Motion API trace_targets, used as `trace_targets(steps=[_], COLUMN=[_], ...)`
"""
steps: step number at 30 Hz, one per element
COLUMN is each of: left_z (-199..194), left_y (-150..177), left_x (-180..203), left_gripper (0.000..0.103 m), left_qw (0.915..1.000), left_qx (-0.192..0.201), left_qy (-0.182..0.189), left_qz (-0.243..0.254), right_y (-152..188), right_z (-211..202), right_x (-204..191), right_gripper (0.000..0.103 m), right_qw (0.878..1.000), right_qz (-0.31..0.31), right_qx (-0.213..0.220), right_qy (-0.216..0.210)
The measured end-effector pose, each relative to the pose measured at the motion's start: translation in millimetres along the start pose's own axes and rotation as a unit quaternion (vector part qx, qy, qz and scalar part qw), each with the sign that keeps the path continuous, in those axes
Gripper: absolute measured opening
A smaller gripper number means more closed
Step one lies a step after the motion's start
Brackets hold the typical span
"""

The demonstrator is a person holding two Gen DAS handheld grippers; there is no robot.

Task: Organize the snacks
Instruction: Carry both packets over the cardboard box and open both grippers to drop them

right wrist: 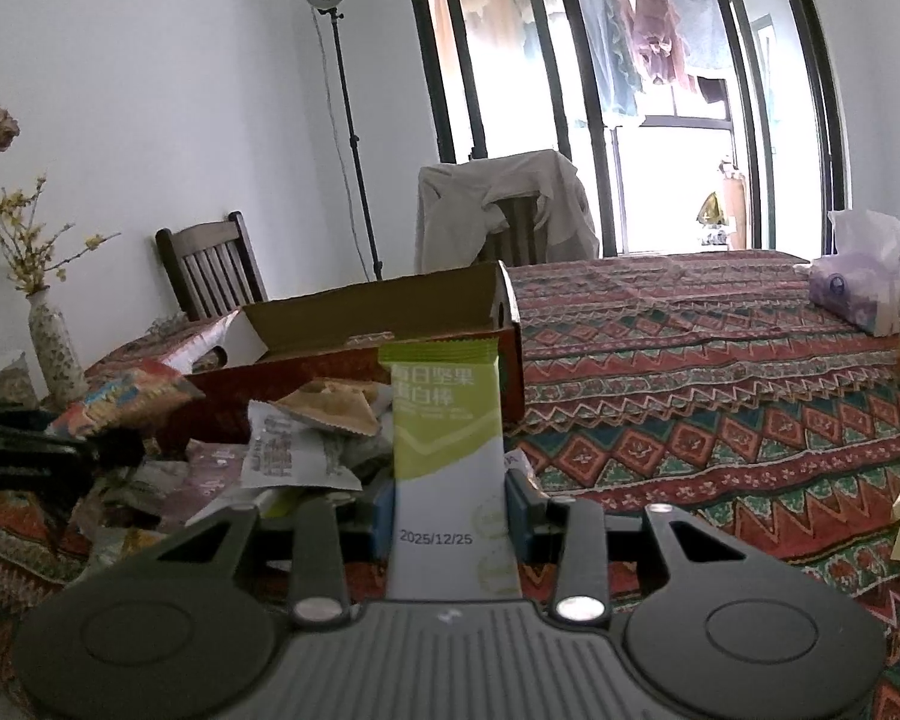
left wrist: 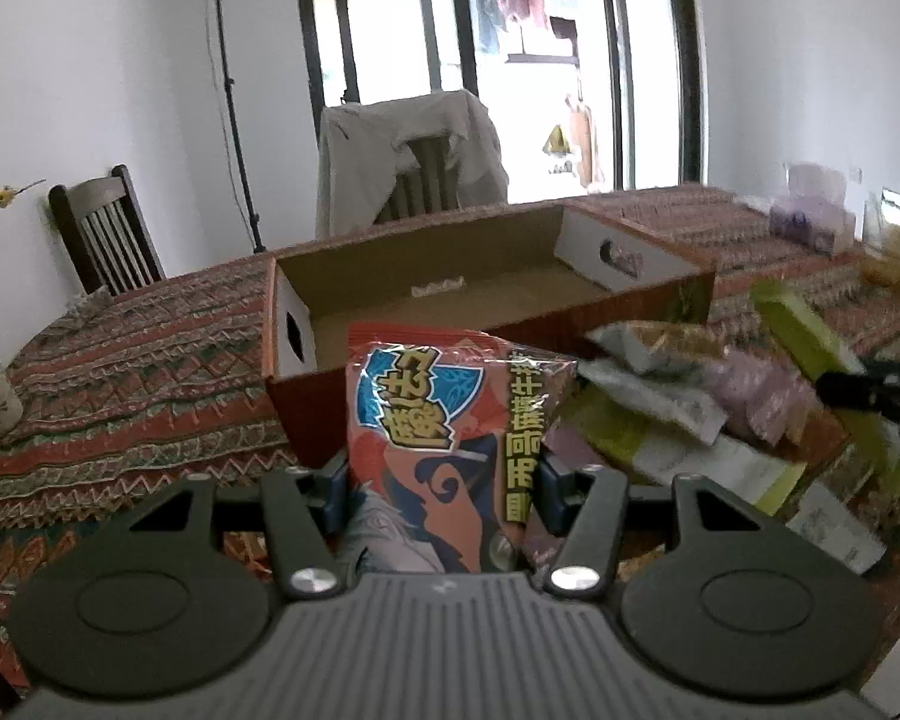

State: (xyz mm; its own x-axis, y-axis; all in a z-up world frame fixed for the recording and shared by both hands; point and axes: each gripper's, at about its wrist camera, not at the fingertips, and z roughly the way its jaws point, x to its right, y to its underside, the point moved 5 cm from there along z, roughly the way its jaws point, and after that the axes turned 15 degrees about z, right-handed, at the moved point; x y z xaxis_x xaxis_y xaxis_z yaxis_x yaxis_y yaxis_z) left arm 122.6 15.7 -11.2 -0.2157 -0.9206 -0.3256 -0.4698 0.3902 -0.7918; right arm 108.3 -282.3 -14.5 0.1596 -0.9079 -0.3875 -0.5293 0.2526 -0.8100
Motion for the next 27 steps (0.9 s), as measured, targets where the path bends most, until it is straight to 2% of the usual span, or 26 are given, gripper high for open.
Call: trace_targets(steps=[7,15,21,27], left_z=[-13,-10,8,44], left_y=[-17,-54,-84,-108], left_x=[-12,-31,-47,-60], left_gripper=[0.058,0.058,0.058,0.058], left_qw=[0.9992,0.9954,0.9915,0.9876], left_qx=[0.028,0.063,0.073,0.069], left_qy=[-0.010,-0.022,-0.031,-0.038], left_qz=[-0.025,-0.069,-0.103,-0.136], right_y=[-19,-73,-112,-138], right_z=[-5,13,45,99], right_x=[-10,-36,-54,-68], right_gripper=[0.037,0.037,0.037,0.037], right_qw=[1.000,0.997,0.996,0.998], right_qz=[-0.012,-0.031,-0.027,-0.024], right_qx=[0.026,0.066,0.068,0.046], right_qy=[-0.006,-0.030,-0.047,-0.044])
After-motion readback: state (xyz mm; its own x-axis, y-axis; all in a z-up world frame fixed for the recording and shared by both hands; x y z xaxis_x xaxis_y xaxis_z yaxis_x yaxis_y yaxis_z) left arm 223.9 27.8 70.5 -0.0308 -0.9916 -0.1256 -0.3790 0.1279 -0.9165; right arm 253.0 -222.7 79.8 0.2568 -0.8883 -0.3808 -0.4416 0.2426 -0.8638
